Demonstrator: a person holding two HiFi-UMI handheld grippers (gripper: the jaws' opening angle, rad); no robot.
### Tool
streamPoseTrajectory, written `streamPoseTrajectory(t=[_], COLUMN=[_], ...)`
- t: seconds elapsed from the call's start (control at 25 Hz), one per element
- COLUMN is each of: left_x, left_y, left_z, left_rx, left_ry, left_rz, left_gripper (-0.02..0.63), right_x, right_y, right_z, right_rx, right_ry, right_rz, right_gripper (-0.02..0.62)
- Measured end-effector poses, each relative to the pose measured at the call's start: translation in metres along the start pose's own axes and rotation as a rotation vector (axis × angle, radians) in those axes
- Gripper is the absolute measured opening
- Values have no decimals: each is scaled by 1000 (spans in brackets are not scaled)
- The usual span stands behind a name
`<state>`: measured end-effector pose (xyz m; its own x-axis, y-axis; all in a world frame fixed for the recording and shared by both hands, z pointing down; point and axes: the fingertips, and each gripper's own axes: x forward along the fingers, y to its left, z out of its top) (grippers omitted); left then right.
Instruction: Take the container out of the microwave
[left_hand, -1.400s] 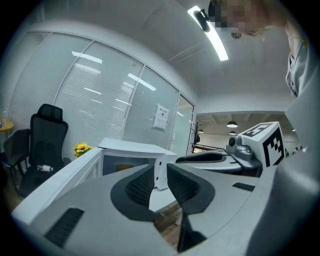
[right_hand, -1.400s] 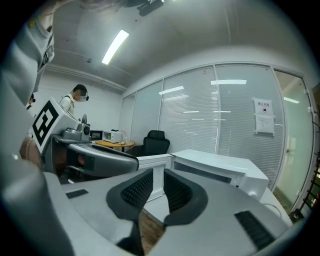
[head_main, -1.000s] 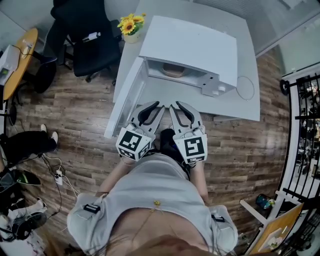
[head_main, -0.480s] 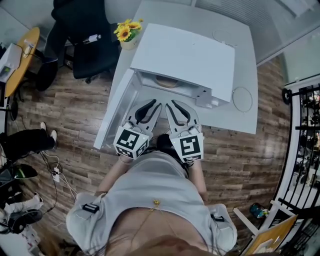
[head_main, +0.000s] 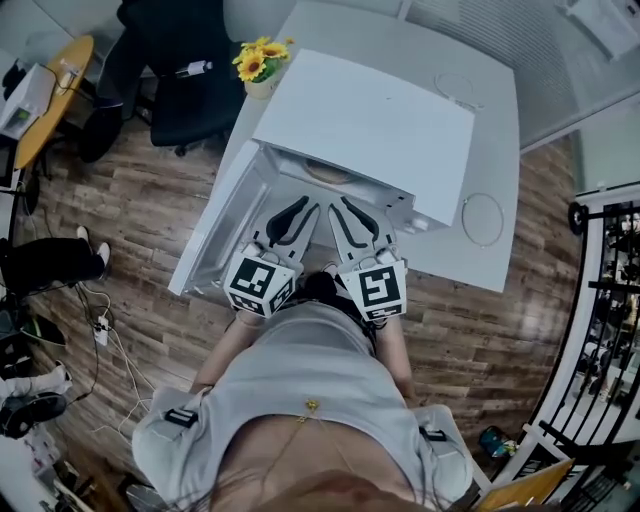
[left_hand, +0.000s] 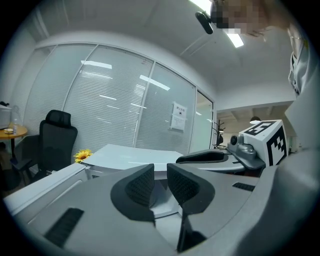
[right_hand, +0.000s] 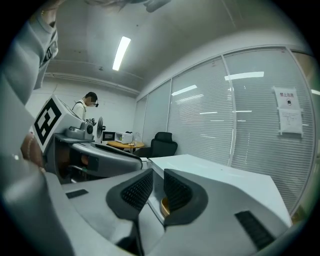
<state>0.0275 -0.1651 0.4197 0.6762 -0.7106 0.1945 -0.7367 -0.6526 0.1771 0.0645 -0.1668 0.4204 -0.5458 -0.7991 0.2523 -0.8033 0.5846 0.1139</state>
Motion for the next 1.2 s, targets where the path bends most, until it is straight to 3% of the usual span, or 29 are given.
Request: streamPoseTrajectory(t=[0.6,1.2], left_x=[27,31], left_y=[10,33], left_z=[4,-3], left_rx=[27,23], left_ry=[32,72], left_rz=[-56,-114], left_gripper=[80,81], right_x=[14,47], right_y=[-25,-17], right_z=[-3,-19], right_rx=[30,39], right_ry=[15,99], right_rz=[-60,-66], right_gripper=[77,77])
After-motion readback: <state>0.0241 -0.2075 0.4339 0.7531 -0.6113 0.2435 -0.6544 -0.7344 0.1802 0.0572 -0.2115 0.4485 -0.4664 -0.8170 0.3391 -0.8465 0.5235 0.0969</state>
